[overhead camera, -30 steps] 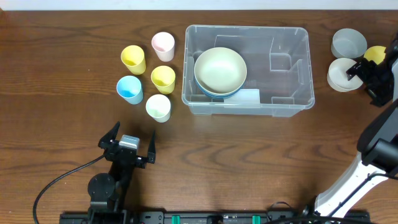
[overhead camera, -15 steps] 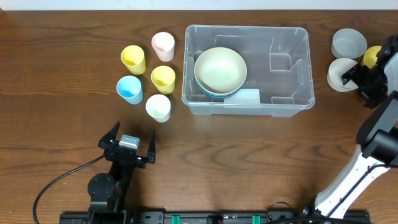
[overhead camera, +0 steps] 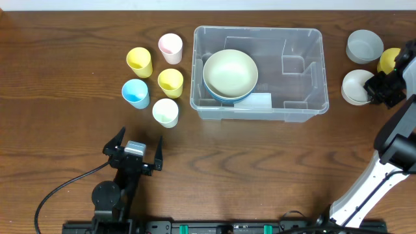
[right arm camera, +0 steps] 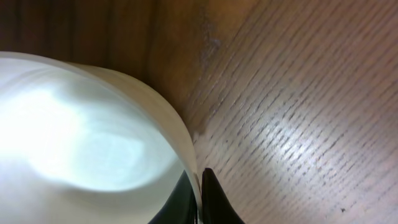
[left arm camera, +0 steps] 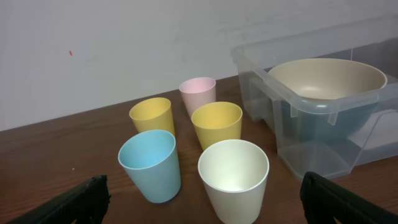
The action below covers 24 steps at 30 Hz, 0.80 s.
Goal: Pack container
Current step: 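Reach the right gripper to the white bowl and grip its rim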
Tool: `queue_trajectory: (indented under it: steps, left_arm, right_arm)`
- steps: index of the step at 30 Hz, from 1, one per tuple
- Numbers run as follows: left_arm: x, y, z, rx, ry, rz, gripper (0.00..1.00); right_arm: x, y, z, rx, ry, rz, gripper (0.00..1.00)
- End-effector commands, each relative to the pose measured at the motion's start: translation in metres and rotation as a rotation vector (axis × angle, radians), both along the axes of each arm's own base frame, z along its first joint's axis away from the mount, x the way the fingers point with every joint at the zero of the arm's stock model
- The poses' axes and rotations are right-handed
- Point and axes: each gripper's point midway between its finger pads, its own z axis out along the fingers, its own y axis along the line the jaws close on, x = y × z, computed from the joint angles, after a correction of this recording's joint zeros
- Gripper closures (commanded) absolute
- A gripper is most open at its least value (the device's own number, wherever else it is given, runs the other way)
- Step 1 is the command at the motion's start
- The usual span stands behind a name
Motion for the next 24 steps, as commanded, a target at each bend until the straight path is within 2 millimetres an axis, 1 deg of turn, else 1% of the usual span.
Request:
queue_trajectory:
  steps: [1,4,5,7,9,10,11,12,13,14,15,16,18,20,21,22,24]
  left_arm:
    - [0.000,0.000,-0.016,0.011,0.044,-0.003,0.02]
    - [0.000,0.000,-0.016,0.011,0.044,-0.002,0.02]
    - [0.000,0.000,-0.016,0.011,0.044,-0.002,0.02]
    - [0.000,0.000,-0.016,0.011,0.044,-0.002,0.02]
    - [0.000,0.000,-0.016,0.011,0.044,-0.002,0.02]
    - [0.000,0.000,-0.016,0.011,0.044,-0.002,0.02]
    - [0.000,0.000,-0.016,0.011,0.044,-0.003,0.02]
    - [0.000,0.000,-0.016,0.011,0.044,-0.003,0.02]
    - [0.000,0.000,-0.016,0.011,0.044,-0.002,0.02]
    - [0.000,0.000,-0.016,0.011,0.044,-0.002,0.02]
    - [0.000,0.000,-0.016,0.011,0.044,-0.002,0.02]
    - [0.000,0.000,-0.016,0.011,0.044,-0.002,0.02]
    - [0.000,0.000,-0.016,0.011,0.044,-0.002,0.02]
    - [0.000,0.000,-0.016,0.011,0.044,-0.002,0.02]
    - [0.000,0.000,-0.016,0.011,0.044,-0.003,0.02]
    - [0.000,0.000,-0.016,0.011,0.044,-0.002,0.02]
    - [0.000,0.000,-0.016,0.011,0.044,-0.003,0.02]
  right_arm:
    - [-0.016,-0.013,0.002,-0.025,0.051,-0.027,0.99]
    - [-0.018,-0.019,0.023,-0.037,0.029,-0.041,0.99]
    - [-0.017,-0.021,0.036,-0.047,0.010,-0.045,0.99]
    - [-0.013,-0.026,0.068,-0.075,-0.042,-0.052,0.99]
    - [-0.006,-0.027,0.110,-0.101,-0.125,-0.052,0.99]
    - [-0.002,-0.026,0.135,-0.112,-0.179,-0.049,0.99]
    - [0.001,-0.023,0.157,-0.118,-0.230,-0.044,0.99]
    - [0.006,-0.017,0.184,-0.118,-0.301,-0.030,0.99]
    - [0.011,-0.008,0.211,-0.109,-0.379,-0.011,0.99]
    - [0.015,0.003,0.233,-0.094,-0.446,0.012,0.99]
    - [0.019,0.015,0.254,-0.076,-0.511,0.039,0.99]
    - [0.022,0.032,0.275,-0.053,-0.580,0.077,0.99]
    - [0.024,0.065,0.305,-0.023,-0.669,0.159,0.99]
    - [0.026,0.098,0.321,-0.028,-0.701,0.268,0.99]
    - [0.028,0.114,0.322,-0.038,-0.699,0.325,0.99]
    - [0.030,0.127,0.321,-0.044,-0.687,0.365,0.99]
    - [0.033,0.153,0.308,-0.058,-0.626,0.421,0.99]
